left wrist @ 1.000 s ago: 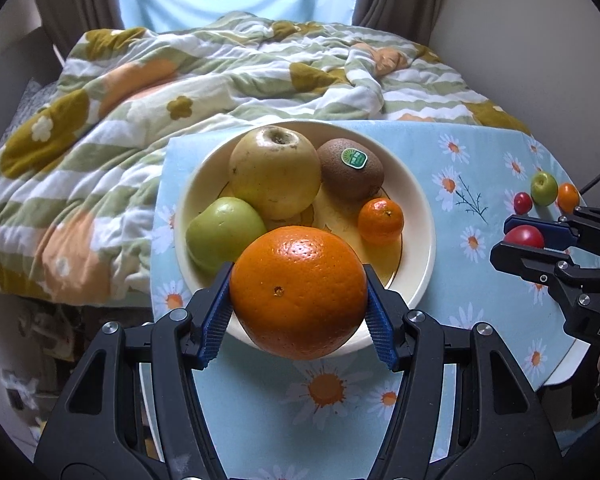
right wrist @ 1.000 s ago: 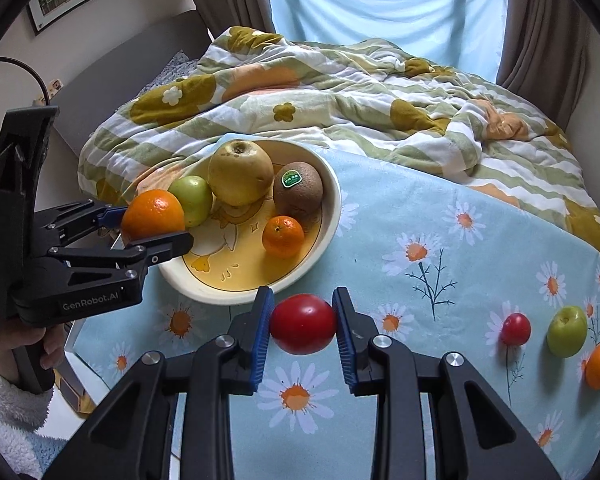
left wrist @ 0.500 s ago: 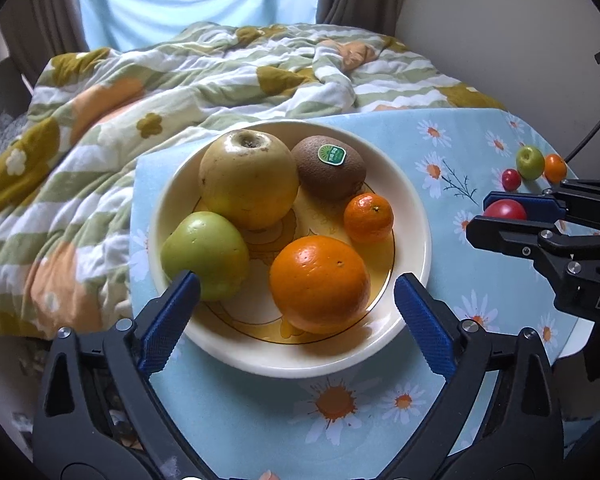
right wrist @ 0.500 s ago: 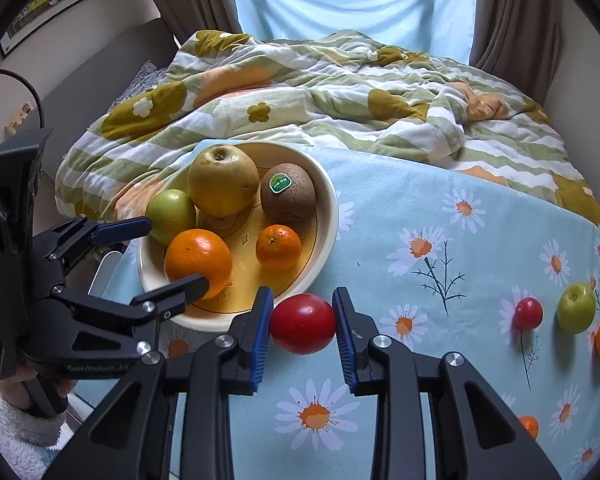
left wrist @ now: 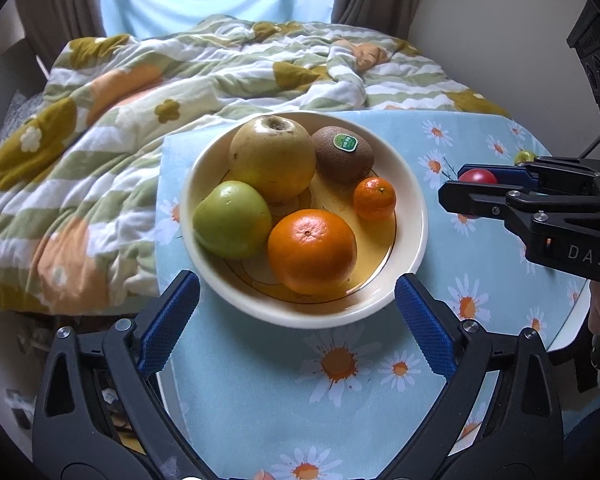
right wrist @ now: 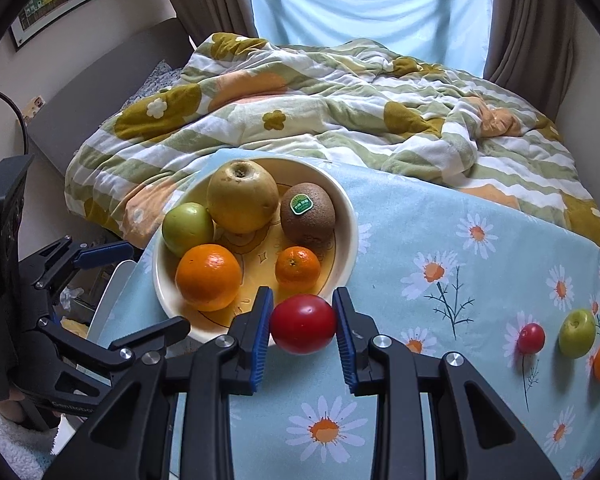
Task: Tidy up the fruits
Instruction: 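Lower the red tomato into the bowl beside the orange and open the right tool, then move both tools back toward the loose fruits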
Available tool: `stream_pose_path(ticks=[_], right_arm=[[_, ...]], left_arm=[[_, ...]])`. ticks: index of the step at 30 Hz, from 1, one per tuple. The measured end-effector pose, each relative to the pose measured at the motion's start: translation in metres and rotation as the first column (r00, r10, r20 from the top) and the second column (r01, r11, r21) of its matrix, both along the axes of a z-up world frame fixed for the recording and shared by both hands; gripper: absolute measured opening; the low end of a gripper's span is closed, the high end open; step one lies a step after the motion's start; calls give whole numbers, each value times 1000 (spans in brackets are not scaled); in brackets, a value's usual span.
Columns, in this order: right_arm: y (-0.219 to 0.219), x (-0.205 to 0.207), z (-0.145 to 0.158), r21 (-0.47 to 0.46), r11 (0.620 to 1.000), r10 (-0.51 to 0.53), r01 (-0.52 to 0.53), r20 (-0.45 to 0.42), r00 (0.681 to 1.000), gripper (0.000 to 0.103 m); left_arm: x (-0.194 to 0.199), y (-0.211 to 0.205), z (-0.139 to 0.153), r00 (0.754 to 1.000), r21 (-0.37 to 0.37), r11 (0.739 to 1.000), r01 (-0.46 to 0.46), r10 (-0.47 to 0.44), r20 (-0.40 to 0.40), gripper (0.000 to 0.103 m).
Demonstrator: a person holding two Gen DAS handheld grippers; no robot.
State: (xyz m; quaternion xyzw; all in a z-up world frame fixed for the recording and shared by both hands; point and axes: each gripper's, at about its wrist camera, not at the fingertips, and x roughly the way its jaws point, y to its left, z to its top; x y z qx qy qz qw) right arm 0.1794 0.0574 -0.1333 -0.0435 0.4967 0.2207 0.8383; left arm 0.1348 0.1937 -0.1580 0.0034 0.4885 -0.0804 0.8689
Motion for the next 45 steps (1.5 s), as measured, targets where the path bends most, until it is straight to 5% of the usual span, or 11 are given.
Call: stream_pose_path(ticks=[19, 20, 24, 34, 45], right_arm=[[34, 19, -36, 24, 996, 83, -83, -18, 996, 28], [34, 19, -35, 23, 996, 82, -81, -14, 997, 33], [27, 14, -30, 52, 996, 73, -73, -4, 997, 86], [11, 8, -19, 22, 1000, 10, -10, 24, 1000, 86], [-21, -14, 34, 0, 995, -97, 97, 77, 992, 86]], left_arm=[[-21, 21, -8, 996, 12, 998, -67, 67, -54, 103], [-21, 22, -8, 996, 13, 997, -70, 70, -53, 103], [-24, 24, -9, 995, 3, 996, -84, 84, -52, 103], [-30, 28, 2, 995, 1, 996, -87, 87, -44, 103], [-33, 17, 44, 999, 3, 1000, -30, 30, 9, 103]])
